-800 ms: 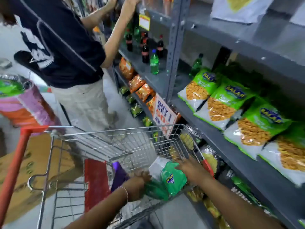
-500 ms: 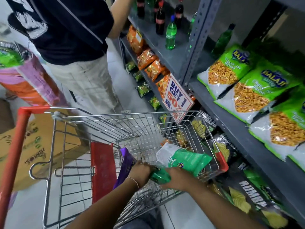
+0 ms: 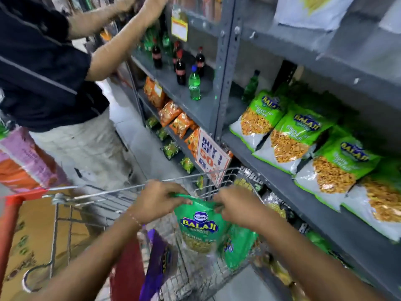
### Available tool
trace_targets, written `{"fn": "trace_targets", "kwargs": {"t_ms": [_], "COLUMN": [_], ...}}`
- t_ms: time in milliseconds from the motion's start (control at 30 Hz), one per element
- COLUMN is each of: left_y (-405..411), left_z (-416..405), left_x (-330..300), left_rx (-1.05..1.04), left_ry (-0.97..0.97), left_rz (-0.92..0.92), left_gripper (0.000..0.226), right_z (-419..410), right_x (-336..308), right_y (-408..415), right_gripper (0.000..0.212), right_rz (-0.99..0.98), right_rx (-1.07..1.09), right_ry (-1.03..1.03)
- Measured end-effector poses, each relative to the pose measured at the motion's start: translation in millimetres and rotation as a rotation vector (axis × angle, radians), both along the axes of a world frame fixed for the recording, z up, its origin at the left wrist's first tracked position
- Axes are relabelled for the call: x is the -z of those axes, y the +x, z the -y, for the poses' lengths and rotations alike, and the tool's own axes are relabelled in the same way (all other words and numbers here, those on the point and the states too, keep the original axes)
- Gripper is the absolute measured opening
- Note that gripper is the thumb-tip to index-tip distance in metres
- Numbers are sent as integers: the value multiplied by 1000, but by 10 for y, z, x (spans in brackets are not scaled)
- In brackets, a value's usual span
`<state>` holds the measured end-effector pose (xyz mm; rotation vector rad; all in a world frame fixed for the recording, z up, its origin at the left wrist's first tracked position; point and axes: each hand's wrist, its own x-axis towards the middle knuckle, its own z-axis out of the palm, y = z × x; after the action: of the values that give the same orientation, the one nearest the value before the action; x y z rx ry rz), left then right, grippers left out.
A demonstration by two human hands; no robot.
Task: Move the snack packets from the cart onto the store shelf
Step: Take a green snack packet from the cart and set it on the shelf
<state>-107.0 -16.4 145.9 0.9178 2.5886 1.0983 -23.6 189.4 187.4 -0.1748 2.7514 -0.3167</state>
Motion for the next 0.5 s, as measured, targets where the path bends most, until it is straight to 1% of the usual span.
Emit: {"fn": "trace_targets", "kwargs": {"t_ms": [33,67,100,133,200,233,267,333,433,467,500], "left_y": [-3,-11,-22,-30,-7,26,54,159,348,408,476], "left_z": [-9,-55,-96,-141,-364,-507,-696,-1058,-1604,-1746,-1892], "left_x": [-243,-502,-679,-797,-1039,-1132,-1249,-1545,-2107,-2263,-2393], "left_rx": [-77,-87,-57,-7,83,131,193,278,377,406,434], "left_ry": [218,436,585,668,697,681,658,674,797,830,867], "left_rz": [93,168,236,286,327,326,296,241,197,197,201], "left_gripper": [28,28,36,51,86,96,101,100,89,88,88], "right_z": [-49,-124,-170,-214,-310,-354,-409,-525,-792,-881,-982], "right_x": [-307,-666,-1000,-1314,-2038,-2358,-2665,-3171,-3688,-3758,-3764], "right_y": [23,67,114,167,357,449,555,734,1031,1111,1223], "right_gripper": [11,12,8,5,8,9,11,18,22,32,49], "right_rz": [-56,-128,-182,-238,-401,-485,-573,-751,-1134,-1250,-1351], "right_rx": [1,21,26,18,40,64,98,170,262,288,321], "right_ry": [10,23,31,45,56,46,42,41,25,-42,-143]}}
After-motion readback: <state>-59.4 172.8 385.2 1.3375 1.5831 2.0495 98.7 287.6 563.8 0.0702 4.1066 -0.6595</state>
